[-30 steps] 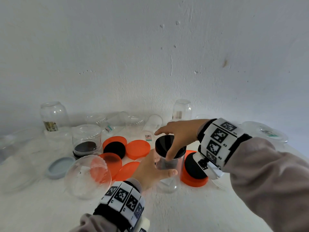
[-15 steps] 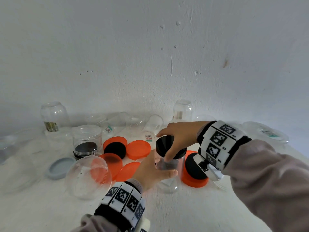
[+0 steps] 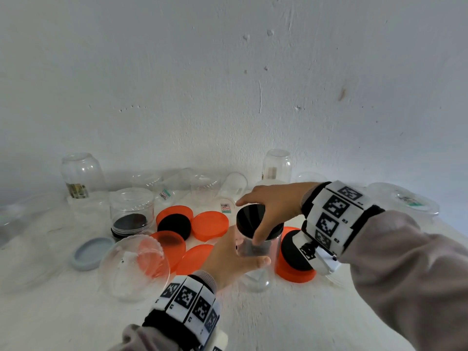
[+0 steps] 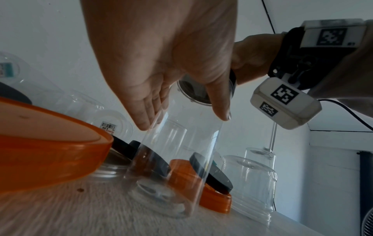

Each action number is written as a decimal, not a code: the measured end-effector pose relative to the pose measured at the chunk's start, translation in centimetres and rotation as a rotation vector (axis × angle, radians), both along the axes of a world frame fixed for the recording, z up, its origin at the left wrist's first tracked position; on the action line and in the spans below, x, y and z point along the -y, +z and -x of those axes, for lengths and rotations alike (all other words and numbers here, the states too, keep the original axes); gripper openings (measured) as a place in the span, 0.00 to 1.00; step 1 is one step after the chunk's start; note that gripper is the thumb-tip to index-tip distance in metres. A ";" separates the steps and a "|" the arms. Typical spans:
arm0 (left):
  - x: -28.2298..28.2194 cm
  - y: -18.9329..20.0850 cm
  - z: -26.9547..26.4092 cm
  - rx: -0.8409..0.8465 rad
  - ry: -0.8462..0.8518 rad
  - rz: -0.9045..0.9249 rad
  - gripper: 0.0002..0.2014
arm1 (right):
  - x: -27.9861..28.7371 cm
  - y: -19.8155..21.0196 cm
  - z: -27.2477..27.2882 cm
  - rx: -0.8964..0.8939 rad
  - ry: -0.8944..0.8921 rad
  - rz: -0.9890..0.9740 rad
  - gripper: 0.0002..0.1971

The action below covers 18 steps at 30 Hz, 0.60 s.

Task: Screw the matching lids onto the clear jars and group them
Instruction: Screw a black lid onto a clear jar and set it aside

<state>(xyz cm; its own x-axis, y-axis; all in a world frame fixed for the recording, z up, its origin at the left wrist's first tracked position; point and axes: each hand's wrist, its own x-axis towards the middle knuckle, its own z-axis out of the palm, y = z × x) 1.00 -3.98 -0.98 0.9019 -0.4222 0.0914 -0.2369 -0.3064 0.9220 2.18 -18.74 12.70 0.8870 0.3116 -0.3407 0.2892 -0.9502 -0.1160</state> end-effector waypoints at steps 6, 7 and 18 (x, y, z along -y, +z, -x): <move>-0.1 -0.1 -0.1 -0.003 0.002 -0.026 0.34 | -0.1 0.0 -0.2 0.063 0.009 -0.019 0.38; -0.1 -0.1 -0.1 -0.001 0.003 -0.032 0.35 | -0.2 -0.2 -0.2 0.091 -0.006 0.000 0.38; 0.0 0.3 0.2 0.002 -0.009 0.002 0.29 | 0.1 -0.2 -0.2 0.034 0.045 -0.008 0.41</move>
<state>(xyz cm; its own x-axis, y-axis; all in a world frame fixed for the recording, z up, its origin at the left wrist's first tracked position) 0.79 -3.99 -0.71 0.8980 -0.4299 0.0936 -0.2410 -0.3027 0.9221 2.42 -18.88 12.48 0.8829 0.3545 -0.3080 0.3359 -0.9351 -0.1132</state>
